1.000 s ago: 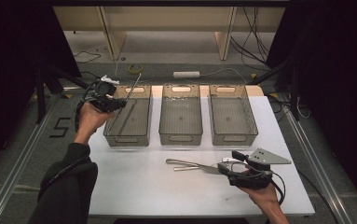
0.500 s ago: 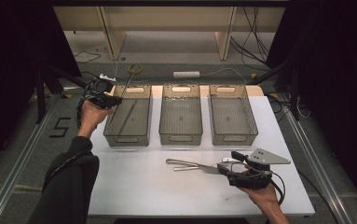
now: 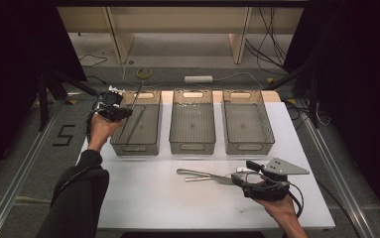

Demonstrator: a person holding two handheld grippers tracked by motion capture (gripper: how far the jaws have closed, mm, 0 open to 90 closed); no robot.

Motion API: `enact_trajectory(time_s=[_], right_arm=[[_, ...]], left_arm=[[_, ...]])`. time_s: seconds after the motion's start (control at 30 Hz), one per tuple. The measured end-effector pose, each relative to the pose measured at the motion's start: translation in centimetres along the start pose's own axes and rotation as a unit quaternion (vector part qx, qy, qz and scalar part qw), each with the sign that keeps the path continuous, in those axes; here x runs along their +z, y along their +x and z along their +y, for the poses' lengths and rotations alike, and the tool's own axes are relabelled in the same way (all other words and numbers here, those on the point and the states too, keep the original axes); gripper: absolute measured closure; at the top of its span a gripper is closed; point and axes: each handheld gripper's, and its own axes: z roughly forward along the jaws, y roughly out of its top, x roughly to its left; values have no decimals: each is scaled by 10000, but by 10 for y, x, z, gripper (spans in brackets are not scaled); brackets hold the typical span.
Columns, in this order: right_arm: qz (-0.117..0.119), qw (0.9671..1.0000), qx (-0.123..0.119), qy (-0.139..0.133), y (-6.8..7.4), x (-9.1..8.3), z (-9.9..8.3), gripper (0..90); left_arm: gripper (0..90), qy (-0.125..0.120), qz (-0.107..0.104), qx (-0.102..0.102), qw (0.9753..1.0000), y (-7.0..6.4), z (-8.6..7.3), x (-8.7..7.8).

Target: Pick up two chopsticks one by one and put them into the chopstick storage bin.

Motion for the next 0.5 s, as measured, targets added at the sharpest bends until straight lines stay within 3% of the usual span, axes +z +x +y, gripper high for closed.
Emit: enact_trajectory(time_s=[0.17,0.37,0.5], right_arm=[[4,10000,0,-11,0,0,0,254],[5,10000,-1,-4,0,0,0,253],[12,10000,17,-7,0,-1,0,254]], left_arm=[[849,47,24,-31,10000,-1,-5,7],[836,52,75,-267,9996,2,-11,12],[726,-33,68,-544,9985,5,-14,10]])
